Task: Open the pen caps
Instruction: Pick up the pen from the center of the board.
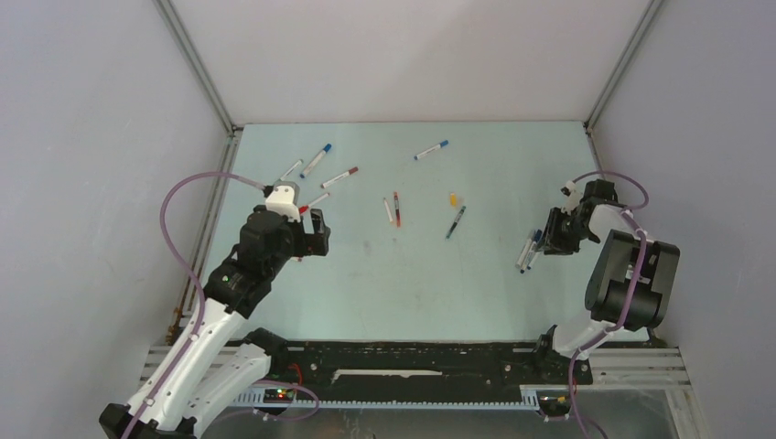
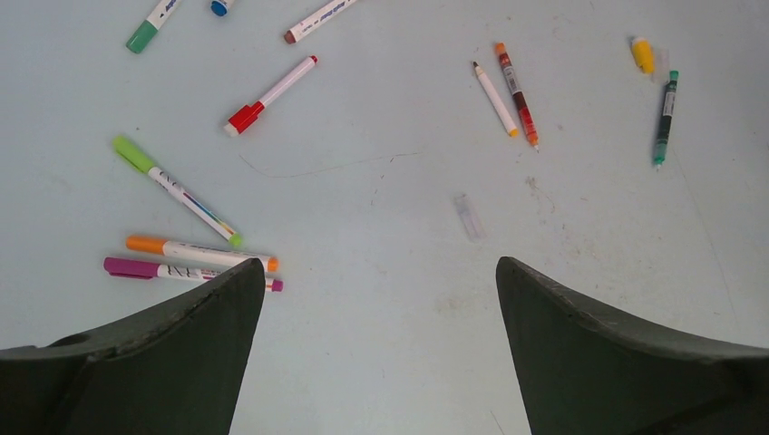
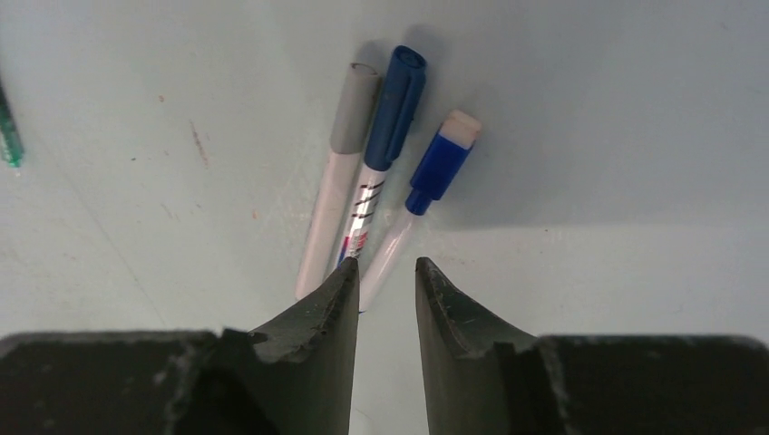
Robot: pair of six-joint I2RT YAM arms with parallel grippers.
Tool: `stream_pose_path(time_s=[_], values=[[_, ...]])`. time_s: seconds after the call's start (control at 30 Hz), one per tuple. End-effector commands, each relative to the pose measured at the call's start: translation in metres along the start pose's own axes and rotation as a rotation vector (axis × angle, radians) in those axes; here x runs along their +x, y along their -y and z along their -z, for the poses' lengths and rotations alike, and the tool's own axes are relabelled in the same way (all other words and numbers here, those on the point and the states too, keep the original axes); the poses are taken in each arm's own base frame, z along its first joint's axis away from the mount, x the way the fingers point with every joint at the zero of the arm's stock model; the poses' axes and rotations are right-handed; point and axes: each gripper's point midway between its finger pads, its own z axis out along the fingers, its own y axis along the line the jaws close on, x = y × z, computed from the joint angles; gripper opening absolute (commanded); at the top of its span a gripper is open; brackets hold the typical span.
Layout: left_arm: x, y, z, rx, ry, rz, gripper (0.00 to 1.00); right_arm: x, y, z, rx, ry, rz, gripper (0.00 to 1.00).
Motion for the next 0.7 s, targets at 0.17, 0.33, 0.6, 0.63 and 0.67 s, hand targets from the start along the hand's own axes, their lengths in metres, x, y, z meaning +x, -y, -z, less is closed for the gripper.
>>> stream_pose_path(time_s=[0.17,0.33,0.6,0.63,0.67], values=[[-0.004,-0.002,-0.001,0.001,0.022,-0.021,1.00,-0.014,0.006,-0.004,0.047,0.018,0.037,0.31],[-0.004,-0.002,-0.001,0.003,0.022,-0.021,1.00,-0.011,0.005,-0.009,0.051,-0.007,0.045,0.31],[-0.003,-0.002,-0.001,0.006,0.019,-0.021,1.00,-0.005,0.009,-0.015,0.090,-0.038,0.064,0.31],[-0.003,-0.002,-0.001,0.007,0.018,-0.021,1.00,-0.005,0.011,-0.015,0.103,-0.040,0.069,0.31],[-0.003,-0.002,-0.001,0.006,0.019,-0.020,1.00,-0.004,0.013,-0.014,0.116,-0.043,0.073,0.31]])
